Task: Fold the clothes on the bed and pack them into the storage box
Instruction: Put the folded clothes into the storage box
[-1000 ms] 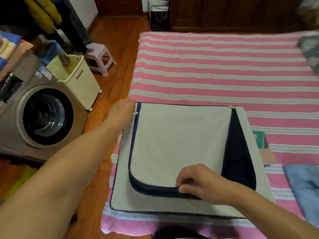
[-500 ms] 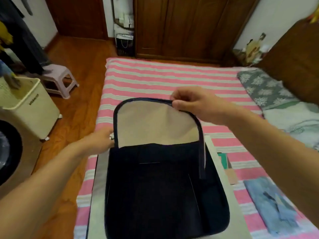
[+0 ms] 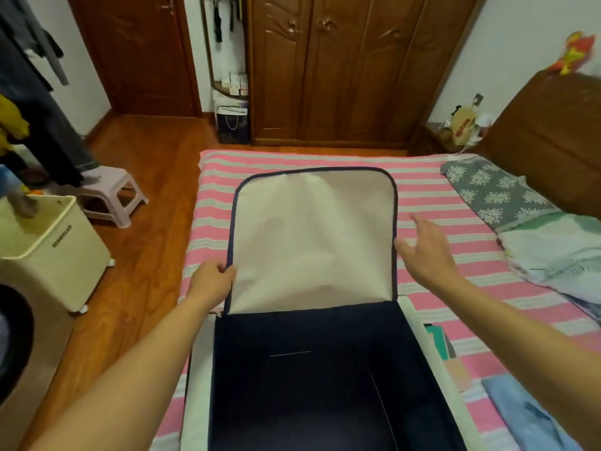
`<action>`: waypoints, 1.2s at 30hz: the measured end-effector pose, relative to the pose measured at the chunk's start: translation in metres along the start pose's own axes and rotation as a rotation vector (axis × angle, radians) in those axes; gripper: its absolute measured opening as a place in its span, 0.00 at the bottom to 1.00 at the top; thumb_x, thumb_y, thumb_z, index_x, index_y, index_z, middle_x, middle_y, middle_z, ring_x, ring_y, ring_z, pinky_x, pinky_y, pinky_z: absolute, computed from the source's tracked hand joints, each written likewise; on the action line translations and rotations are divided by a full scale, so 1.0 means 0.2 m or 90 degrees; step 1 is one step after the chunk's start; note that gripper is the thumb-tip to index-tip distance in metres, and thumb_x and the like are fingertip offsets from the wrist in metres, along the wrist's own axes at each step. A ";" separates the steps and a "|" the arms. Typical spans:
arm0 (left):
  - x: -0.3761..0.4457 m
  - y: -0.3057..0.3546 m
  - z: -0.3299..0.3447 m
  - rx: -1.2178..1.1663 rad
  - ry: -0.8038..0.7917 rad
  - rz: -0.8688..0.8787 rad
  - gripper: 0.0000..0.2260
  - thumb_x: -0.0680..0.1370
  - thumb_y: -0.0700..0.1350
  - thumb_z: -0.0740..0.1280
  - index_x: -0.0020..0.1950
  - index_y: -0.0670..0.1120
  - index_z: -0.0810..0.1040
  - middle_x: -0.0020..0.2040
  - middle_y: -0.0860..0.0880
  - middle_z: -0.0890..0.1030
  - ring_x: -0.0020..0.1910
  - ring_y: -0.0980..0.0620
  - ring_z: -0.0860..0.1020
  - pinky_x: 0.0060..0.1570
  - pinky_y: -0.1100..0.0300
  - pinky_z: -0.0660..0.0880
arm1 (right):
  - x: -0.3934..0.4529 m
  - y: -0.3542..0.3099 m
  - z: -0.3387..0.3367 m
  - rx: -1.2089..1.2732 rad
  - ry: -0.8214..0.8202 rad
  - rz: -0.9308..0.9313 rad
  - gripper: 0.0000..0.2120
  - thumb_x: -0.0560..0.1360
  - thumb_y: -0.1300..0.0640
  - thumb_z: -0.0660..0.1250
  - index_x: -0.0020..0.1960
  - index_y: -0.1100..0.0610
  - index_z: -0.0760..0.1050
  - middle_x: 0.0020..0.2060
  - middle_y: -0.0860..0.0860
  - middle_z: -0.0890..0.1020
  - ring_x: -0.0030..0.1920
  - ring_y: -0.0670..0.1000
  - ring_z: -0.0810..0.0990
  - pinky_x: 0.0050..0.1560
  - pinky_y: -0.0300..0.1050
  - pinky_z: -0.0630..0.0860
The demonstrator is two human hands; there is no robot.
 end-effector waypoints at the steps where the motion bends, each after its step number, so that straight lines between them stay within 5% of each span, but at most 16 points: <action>1: 0.04 -0.05 0.00 -0.001 0.019 -0.028 0.11 0.83 0.48 0.64 0.47 0.43 0.78 0.44 0.43 0.80 0.47 0.41 0.79 0.45 0.53 0.74 | -0.06 0.14 0.12 -0.020 -0.123 0.050 0.31 0.81 0.47 0.64 0.79 0.54 0.57 0.77 0.54 0.64 0.75 0.58 0.63 0.74 0.57 0.62; 4: 0.15 -0.18 0.06 0.047 0.027 -0.077 0.15 0.83 0.49 0.63 0.44 0.41 0.80 0.40 0.41 0.80 0.41 0.41 0.78 0.47 0.51 0.77 | -0.16 0.38 0.40 -0.065 -0.274 0.058 0.23 0.80 0.48 0.66 0.73 0.53 0.69 0.69 0.56 0.74 0.68 0.59 0.73 0.68 0.57 0.70; 7: 0.18 -0.28 0.13 0.090 0.026 -0.127 0.24 0.80 0.62 0.56 0.49 0.44 0.81 0.42 0.41 0.81 0.42 0.39 0.80 0.51 0.45 0.81 | -0.14 0.41 0.55 -0.040 -0.279 0.028 0.05 0.79 0.52 0.67 0.54 0.50 0.77 0.51 0.52 0.82 0.52 0.58 0.81 0.50 0.51 0.77; 9: 0.10 -0.28 0.15 0.152 0.050 -0.094 0.28 0.78 0.67 0.54 0.58 0.46 0.78 0.50 0.41 0.82 0.49 0.37 0.80 0.55 0.46 0.78 | -0.09 0.43 0.59 -0.028 -0.252 0.087 0.07 0.80 0.53 0.66 0.54 0.55 0.78 0.50 0.54 0.82 0.50 0.59 0.80 0.48 0.50 0.75; 11: -0.02 -0.28 0.18 0.196 0.081 -0.006 0.19 0.82 0.57 0.60 0.69 0.49 0.70 0.55 0.44 0.80 0.54 0.37 0.79 0.55 0.48 0.74 | -0.07 0.47 0.63 0.020 -0.252 0.156 0.11 0.82 0.52 0.64 0.54 0.59 0.80 0.47 0.55 0.82 0.47 0.59 0.79 0.45 0.49 0.72; 14: -0.06 -0.35 0.20 0.180 0.082 0.050 0.07 0.81 0.47 0.62 0.59 0.55 0.73 0.50 0.52 0.79 0.48 0.41 0.79 0.50 0.48 0.77 | -0.06 0.46 0.65 0.191 -0.299 0.241 0.14 0.81 0.50 0.65 0.46 0.60 0.81 0.37 0.53 0.78 0.39 0.55 0.76 0.38 0.46 0.70; 18: 0.11 -0.38 0.18 0.187 0.019 -0.101 0.05 0.75 0.44 0.65 0.44 0.54 0.77 0.46 0.48 0.81 0.46 0.43 0.79 0.52 0.50 0.79 | -0.01 0.48 0.70 0.260 -0.302 0.317 0.10 0.77 0.54 0.73 0.53 0.60 0.80 0.48 0.55 0.83 0.50 0.56 0.81 0.50 0.51 0.80; 21: 0.19 -0.37 0.20 0.261 -0.040 -0.161 0.08 0.75 0.41 0.64 0.49 0.46 0.81 0.49 0.42 0.81 0.47 0.40 0.79 0.54 0.48 0.80 | 0.09 0.50 0.77 0.215 -0.367 0.378 0.07 0.77 0.57 0.72 0.51 0.61 0.79 0.54 0.56 0.79 0.57 0.58 0.78 0.67 0.60 0.74; 24: 0.15 -0.30 0.24 0.335 -0.016 -0.186 0.12 0.77 0.41 0.63 0.59 0.43 0.79 0.60 0.40 0.79 0.57 0.38 0.76 0.61 0.47 0.74 | 0.17 0.47 0.78 0.095 -0.490 0.375 0.11 0.82 0.61 0.64 0.58 0.68 0.78 0.54 0.61 0.76 0.59 0.61 0.76 0.69 0.59 0.70; 26: -0.01 -0.22 0.25 0.364 0.091 -0.144 0.17 0.80 0.44 0.62 0.69 0.51 0.74 0.70 0.42 0.72 0.68 0.39 0.69 0.68 0.46 0.64 | 0.17 0.47 0.72 0.051 -0.447 0.334 0.17 0.79 0.62 0.66 0.66 0.67 0.75 0.59 0.62 0.78 0.57 0.59 0.76 0.61 0.51 0.74; 29: -0.40 -0.13 0.27 0.242 0.230 0.005 0.19 0.81 0.47 0.63 0.72 0.51 0.73 0.73 0.42 0.69 0.72 0.38 0.65 0.70 0.43 0.61 | 0.04 0.54 0.54 0.168 -0.240 0.282 0.22 0.78 0.58 0.68 0.71 0.59 0.72 0.67 0.58 0.76 0.63 0.59 0.76 0.66 0.53 0.74; 32: -0.81 0.03 0.45 0.075 0.068 0.007 0.13 0.82 0.44 0.63 0.65 0.48 0.80 0.64 0.45 0.81 0.63 0.45 0.77 0.64 0.49 0.73 | -0.24 0.76 0.29 0.272 -0.195 0.250 0.18 0.81 0.54 0.65 0.70 0.55 0.72 0.61 0.52 0.75 0.59 0.57 0.77 0.62 0.55 0.75; 36: -1.33 0.40 0.85 -0.128 -0.153 -0.048 0.10 0.84 0.41 0.62 0.54 0.51 0.83 0.48 0.51 0.87 0.48 0.53 0.85 0.58 0.52 0.79 | -0.66 1.33 0.08 0.373 -0.306 0.431 0.12 0.81 0.58 0.65 0.64 0.59 0.75 0.55 0.56 0.80 0.49 0.53 0.79 0.52 0.50 0.78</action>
Point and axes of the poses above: each hand's wrist, its own x-axis towards the middle knuckle, its own z-axis out of the palm, y = z × x, the point moved 3 cm from there along x, towards the middle knuckle
